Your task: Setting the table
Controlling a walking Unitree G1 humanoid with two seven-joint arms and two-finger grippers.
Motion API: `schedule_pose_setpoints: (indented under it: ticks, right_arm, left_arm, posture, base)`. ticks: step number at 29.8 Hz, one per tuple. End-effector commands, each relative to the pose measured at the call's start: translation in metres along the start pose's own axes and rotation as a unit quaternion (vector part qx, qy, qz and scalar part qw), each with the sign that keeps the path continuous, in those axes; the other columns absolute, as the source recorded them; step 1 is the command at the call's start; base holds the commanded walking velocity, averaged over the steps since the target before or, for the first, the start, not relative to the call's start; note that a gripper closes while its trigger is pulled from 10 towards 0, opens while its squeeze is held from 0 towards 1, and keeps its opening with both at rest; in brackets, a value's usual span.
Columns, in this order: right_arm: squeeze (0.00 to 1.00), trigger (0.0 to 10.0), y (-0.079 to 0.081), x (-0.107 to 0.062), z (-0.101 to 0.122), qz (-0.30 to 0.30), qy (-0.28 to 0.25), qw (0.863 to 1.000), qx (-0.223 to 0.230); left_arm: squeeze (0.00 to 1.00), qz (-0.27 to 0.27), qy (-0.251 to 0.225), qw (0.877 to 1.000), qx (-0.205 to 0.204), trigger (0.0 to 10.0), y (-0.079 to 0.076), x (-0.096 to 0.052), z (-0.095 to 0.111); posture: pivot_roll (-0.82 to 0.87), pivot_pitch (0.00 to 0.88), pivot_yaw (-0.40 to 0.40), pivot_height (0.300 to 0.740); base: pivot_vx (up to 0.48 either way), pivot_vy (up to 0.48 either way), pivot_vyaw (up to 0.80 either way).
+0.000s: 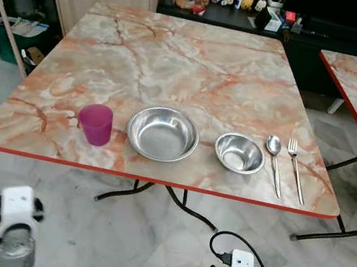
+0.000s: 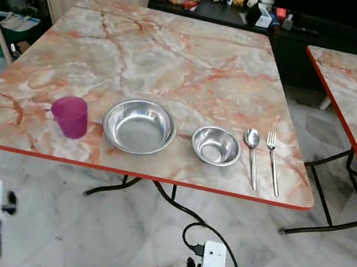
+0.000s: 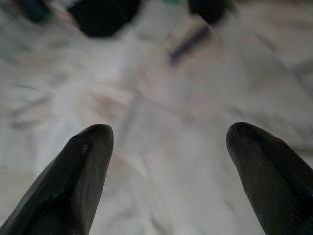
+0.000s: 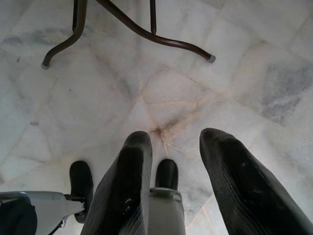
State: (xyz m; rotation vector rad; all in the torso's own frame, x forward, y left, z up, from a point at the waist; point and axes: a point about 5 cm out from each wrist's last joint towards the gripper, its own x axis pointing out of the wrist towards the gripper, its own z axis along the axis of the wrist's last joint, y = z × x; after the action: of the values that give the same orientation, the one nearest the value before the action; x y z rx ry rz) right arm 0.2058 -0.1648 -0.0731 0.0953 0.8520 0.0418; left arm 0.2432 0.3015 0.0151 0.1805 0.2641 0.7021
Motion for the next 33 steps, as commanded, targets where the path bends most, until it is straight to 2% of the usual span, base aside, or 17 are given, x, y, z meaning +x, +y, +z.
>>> schedule_pose_setpoints:
  ticks: [1, 4, 5, 8, 10, 12, 13, 15, 16, 17, 19, 23, 24, 25, 30, 31, 33]
  right_arm:
    - [0.00, 10.0, -0.001, -0.001, -0.002, -0.001, 0.006, 1.000, -0.004]
    - [0.00, 10.0, 0.000, 0.000, -0.002, 0.001, 0.007, 1.000, -0.007]
    - [0.00, 10.0, 0.000, 0.000, -0.002, 0.003, 0.007, 1.000, -0.008]
    - [0.00, 10.0, 0.001, 0.000, -0.001, 0.003, 0.007, 1.000, -0.009]
    - [0.00, 10.0, 0.002, 0.000, -0.001, 0.004, 0.007, 1.000, -0.010]
    - [0.00, 10.0, 0.002, 0.000, 0.000, 0.005, 0.007, 1.000, -0.011]
    - [0.00, 10.0, 0.002, 0.001, 0.000, 0.005, 0.006, 1.000, -0.010]
    - [0.00, 10.0, 0.002, 0.001, 0.000, 0.005, 0.006, 1.000, -0.010]
    - [0.00, 10.0, 0.002, 0.001, 0.000, 0.004, 0.006, 1.000, -0.009]
    - [0.00, 10.0, 0.002, 0.001, 0.000, 0.004, 0.006, 1.000, -0.009]
    - [0.00, 10.0, 0.002, 0.000, -0.001, 0.002, 0.006, 1.000, -0.006]
    - [0.00, 10.0, 0.001, 0.000, -0.002, 0.001, 0.007, 1.000, -0.005]
    - [0.00, 10.0, 0.001, -0.001, -0.004, 0.000, 0.008, 1.000, -0.004]
    - [0.00, 10.0, 0.001, -0.001, -0.005, 0.000, 0.009, 1.000, -0.004]
    - [0.00, 10.0, 0.001, -0.001, -0.006, 0.000, 0.011, 1.000, -0.004]
    - [0.00, 10.0, 0.001, -0.001, -0.007, 0.000, 0.012, 1.000, -0.004]
    - [0.00, 10.0, 0.001, -0.001, -0.007, 0.001, 0.012, 1.000, -0.004]
  left_arm:
    - [0.00, 0.049, -0.047, 0.998, -0.009, 10.0, 0.014, 0.008, 0.018]
    - [0.00, 0.087, -0.152, 0.984, 0.035, 10.0, 0.026, 0.020, 0.061]
    - [0.00, 0.115, -0.216, 0.969, 0.030, 10.0, 0.031, 0.024, 0.093]
    - [0.00, 0.123, -0.249, 0.960, 0.021, 10.0, 0.033, 0.025, 0.110]
    - [0.00, 0.079, -0.318, 0.943, -0.053, 10.0, 0.018, 0.022, 0.159]
    - [0.00, 0.057, -0.333, 0.938, -0.078, 10.0, 0.011, 0.021, 0.174]
    - [0.00, 0.000, -0.344, 0.932, -0.118, 10.0, -0.005, 0.017, 0.193]
    - [0.00, -0.028, -0.346, 0.928, -0.135, 10.0, -0.013, 0.014, 0.201]
    - [0.00, -0.089, -0.348, 0.917, -0.172, 10.0, -0.030, 0.005, 0.214]
    - [0.00, -0.089, -0.348, 0.917, -0.172, 10.0, -0.030, 0.005, 0.214]
    - [0.00, -0.179, -0.334, 0.898, -0.223, 10.0, -0.052, -0.012, 0.224]
    - [0.00, -0.229, -0.325, 0.884, -0.245, 10.0, -0.064, -0.025, 0.226]
    - [0.00, -0.275, -0.307, 0.872, -0.265, 10.0, -0.074, -0.035, 0.225]
    - [0.00, -0.323, -0.291, 0.860, -0.265, 10.0, -0.084, -0.045, 0.221]
    - [0.00, -0.394, -0.271, 0.844, -0.244, 10.0, -0.097, -0.060, 0.209]
    - [0.00, -0.465, -0.261, 0.815, -0.228, 10.0, -0.105, -0.079, 0.205]
    - [0.00, -0.514, -0.242, 0.797, -0.207, 10.0, -0.109, -0.091, 0.199]
  posture:
    - [0.13, 0.133, -0.072, 0.740]
    - [0.14, 0.134, -0.073, 0.740]
    - [0.14, 0.133, -0.073, 0.740]
    - [0.14, 0.134, -0.073, 0.740]
    - [0.14, 0.131, -0.072, 0.740]
    - [0.13, 0.131, -0.073, 0.740]
    - [0.13, 0.130, -0.071, 0.740]
    - [0.13, 0.130, -0.071, 0.740]
    - [0.12, 0.131, -0.066, 0.740]
    - [0.12, 0.131, -0.066, 0.740]
    - [0.12, 0.133, -0.062, 0.740]
    - [0.12, 0.135, -0.060, 0.740]
    - [0.12, 0.138, -0.058, 0.740]
    - [0.12, 0.140, -0.058, 0.740]
    - [0.12, 0.142, -0.056, 0.740]
    - [0.12, 0.146, -0.055, 0.740]
    - [0.12, 0.147, -0.055, 0.740]
  base:
    - [0.000, 0.000, 0.00]
    - [0.000, 0.000, 0.00]
    - [0.000, 0.000, 0.00]
    - [0.000, 0.000, 0.00]
    - [0.000, 0.000, 0.00]
    - [0.000, 0.000, 0.00]
    - [0.000, 0.000, 0.00]
    - [0.000, 0.000, 0.00]
    - [0.000, 0.000, 0.00]
    - [0.000, 0.000, 0.00]
    - [0.000, 0.000, 0.00]
    - [0.000, 0.000, 0.00]
    - [0.000, 0.000, 0.00]
    - [0.000, 0.000, 0.00]
    - [0.000, 0.000, 0.00]
    - [0.000, 0.000, 0.00]
    - [0.000, 0.000, 0.00]
